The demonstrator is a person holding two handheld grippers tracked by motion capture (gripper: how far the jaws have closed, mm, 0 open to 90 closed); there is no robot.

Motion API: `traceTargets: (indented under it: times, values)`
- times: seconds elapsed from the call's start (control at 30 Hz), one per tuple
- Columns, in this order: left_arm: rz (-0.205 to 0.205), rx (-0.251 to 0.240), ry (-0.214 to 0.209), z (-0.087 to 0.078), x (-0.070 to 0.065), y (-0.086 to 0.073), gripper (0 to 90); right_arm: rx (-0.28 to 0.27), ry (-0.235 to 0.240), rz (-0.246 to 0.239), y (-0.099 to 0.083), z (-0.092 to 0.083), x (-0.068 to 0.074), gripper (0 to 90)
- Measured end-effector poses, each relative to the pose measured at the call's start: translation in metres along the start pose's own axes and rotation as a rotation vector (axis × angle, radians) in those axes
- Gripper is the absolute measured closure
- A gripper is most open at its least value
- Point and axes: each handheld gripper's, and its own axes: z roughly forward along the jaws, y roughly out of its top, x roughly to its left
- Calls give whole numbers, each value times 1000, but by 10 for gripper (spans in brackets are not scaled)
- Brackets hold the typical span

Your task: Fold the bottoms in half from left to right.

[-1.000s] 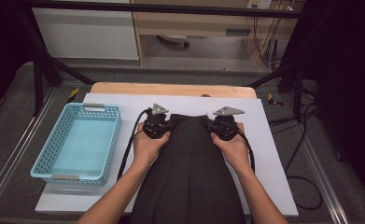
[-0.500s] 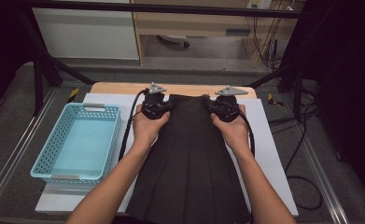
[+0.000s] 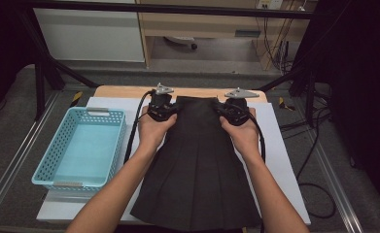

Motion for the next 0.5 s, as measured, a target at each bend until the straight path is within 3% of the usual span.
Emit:
traceTargets:
  times: [0.1, 0.5]
  values:
    - [9, -10, 11, -2, 2, 12, 848, -17, -1, 11, 9, -1, -1, 804]
    - [-13, -39, 5, -4, 8, 29, 848, -43, -23, -17, 30, -1, -2, 804]
